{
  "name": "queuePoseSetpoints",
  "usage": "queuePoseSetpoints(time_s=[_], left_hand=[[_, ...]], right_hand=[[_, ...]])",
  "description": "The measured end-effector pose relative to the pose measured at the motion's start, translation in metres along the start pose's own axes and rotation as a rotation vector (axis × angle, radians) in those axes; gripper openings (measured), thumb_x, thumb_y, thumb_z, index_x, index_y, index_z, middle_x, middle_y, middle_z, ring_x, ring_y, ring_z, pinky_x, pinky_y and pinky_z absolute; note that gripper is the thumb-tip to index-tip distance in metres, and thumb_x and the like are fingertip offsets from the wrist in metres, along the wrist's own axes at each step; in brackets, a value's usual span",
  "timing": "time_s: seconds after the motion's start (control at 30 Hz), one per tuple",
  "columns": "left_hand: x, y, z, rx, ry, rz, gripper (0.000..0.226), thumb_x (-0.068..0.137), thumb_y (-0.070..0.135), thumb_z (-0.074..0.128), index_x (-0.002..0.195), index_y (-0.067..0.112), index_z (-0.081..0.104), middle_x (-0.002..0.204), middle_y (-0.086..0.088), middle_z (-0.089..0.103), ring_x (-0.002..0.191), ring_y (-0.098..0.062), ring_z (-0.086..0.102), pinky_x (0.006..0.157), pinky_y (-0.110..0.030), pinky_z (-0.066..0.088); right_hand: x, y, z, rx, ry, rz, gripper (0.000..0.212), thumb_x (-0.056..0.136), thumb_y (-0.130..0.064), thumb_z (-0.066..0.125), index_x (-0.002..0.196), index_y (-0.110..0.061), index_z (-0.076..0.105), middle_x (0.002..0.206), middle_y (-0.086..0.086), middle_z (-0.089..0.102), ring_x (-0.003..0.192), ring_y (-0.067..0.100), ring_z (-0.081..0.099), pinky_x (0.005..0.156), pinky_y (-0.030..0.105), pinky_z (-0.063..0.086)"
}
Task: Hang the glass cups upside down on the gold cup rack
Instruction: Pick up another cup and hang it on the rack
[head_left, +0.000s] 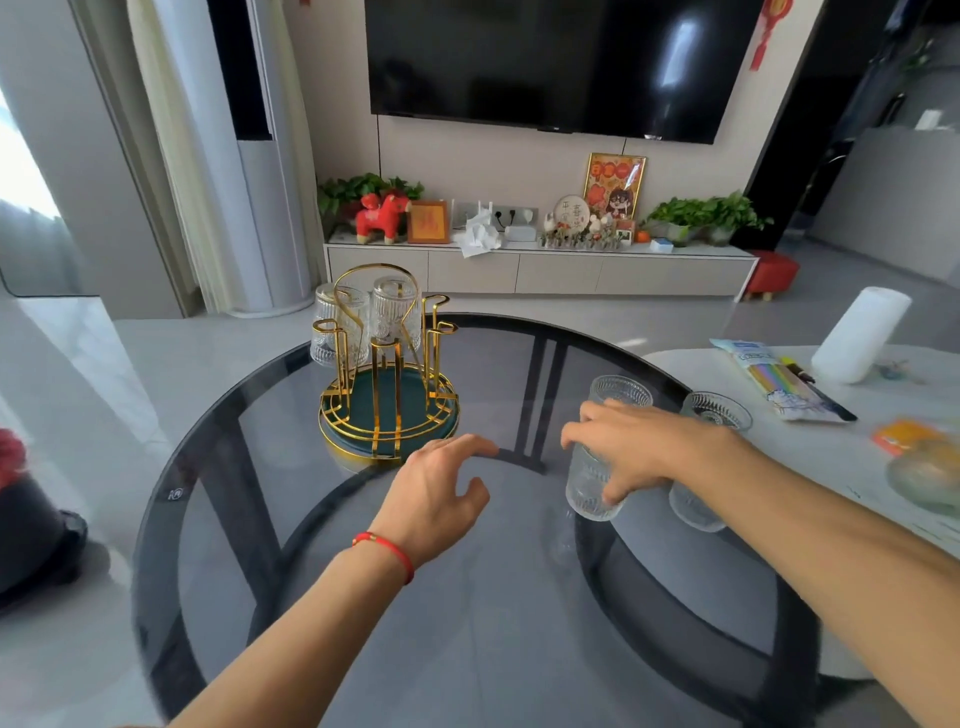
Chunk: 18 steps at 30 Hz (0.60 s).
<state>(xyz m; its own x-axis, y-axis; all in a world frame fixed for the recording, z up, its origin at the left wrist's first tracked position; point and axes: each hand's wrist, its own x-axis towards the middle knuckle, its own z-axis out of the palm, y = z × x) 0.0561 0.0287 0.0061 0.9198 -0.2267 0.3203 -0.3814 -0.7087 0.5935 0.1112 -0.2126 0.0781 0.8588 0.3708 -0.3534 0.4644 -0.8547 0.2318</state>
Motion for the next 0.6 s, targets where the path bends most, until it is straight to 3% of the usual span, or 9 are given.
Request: queuePoseSetpoints(time_s=[0.1,0.2,0.3,0.37,0.47,0.53,0.6], left_hand=[[0.002,0.003,0.001,-0.147,-0.077,-0.145,0.043,0.094,0.025,0.064,0.137,0.021,0.058,0.134,0.001,0.064,0.123,-0.017,0.060,0.100,-0.031,0.053],[0.003,0.004,-0.005,-0.594,-0.181,-0.394,0.077,0.089,0.047,0.070,0.154,0.023,0.036,0.140,-0.002,0.058,0.122,-0.023,0.063,0.099,-0.042,0.057],[0.006,0.005,-0.015,-0.974,-0.093,-0.445,0.081,0.081,0.044,0.080,0.148,0.019,0.043,0.123,-0.009,0.071,0.107,-0.025,0.073,0.084,-0.041,0.063],[0.010,0.002,-0.026,-0.938,0.038,-0.405,0.082,0.074,0.041,0.087,0.143,0.021,0.049,0.111,-0.011,0.076,0.095,-0.024,0.077,0.076,-0.039,0.064],[0.015,-0.001,-0.035,-0.770,0.158,-0.348,0.091,0.060,0.047,0.093,0.140,0.033,0.052,0.111,-0.011,0.073,0.094,-0.025,0.076,0.083,-0.046,0.063],[0.018,0.000,-0.038,-0.770,0.203,-0.282,0.088,0.062,0.049,0.090,0.140,0.035,0.052,0.114,-0.006,0.073,0.099,-0.023,0.075,0.088,-0.048,0.061],[0.024,-0.002,-0.046,-0.741,0.282,-0.192,0.075,0.073,0.052,0.081,0.140,0.032,0.054,0.119,0.000,0.072,0.104,-0.018,0.073,0.091,-0.044,0.060]], right_hand=[[-0.001,-0.002,-0.003,0.201,0.153,-0.014,0.070,0.068,-0.053,0.083,0.131,-0.041,0.054,0.110,-0.011,0.047,0.108,0.016,0.053,0.079,0.037,0.046],[-0.001,-0.016,-0.007,0.681,0.326,-0.026,0.064,0.059,-0.062,0.086,0.116,-0.046,0.062,0.104,-0.006,0.065,0.094,0.014,0.063,0.079,0.036,0.053],[0.005,-0.031,-0.012,1.008,0.356,-0.106,0.062,0.062,-0.063,0.089,0.115,-0.043,0.064,0.116,-0.001,0.070,0.105,0.021,0.068,0.093,0.043,0.056],[0.009,-0.041,-0.021,0.978,0.303,-0.145,0.066,0.065,-0.059,0.089,0.121,-0.043,0.058,0.120,-0.006,0.067,0.106,0.018,0.067,0.094,0.041,0.055],[0.016,-0.058,-0.040,0.740,0.316,-0.192,0.087,0.065,-0.059,0.085,0.141,-0.052,0.042,0.134,-0.016,0.060,0.117,0.008,0.060,0.092,0.032,0.051],[0.021,-0.067,-0.054,0.650,0.411,-0.237,0.088,0.066,-0.056,0.082,0.144,-0.052,0.041,0.137,-0.018,0.061,0.121,0.007,0.058,0.095,0.031,0.050],[0.025,-0.065,-0.072,0.649,0.504,-0.241,0.084,0.065,-0.052,0.085,0.140,-0.044,0.048,0.124,-0.018,0.065,0.115,0.011,0.062,0.090,0.027,0.051]])
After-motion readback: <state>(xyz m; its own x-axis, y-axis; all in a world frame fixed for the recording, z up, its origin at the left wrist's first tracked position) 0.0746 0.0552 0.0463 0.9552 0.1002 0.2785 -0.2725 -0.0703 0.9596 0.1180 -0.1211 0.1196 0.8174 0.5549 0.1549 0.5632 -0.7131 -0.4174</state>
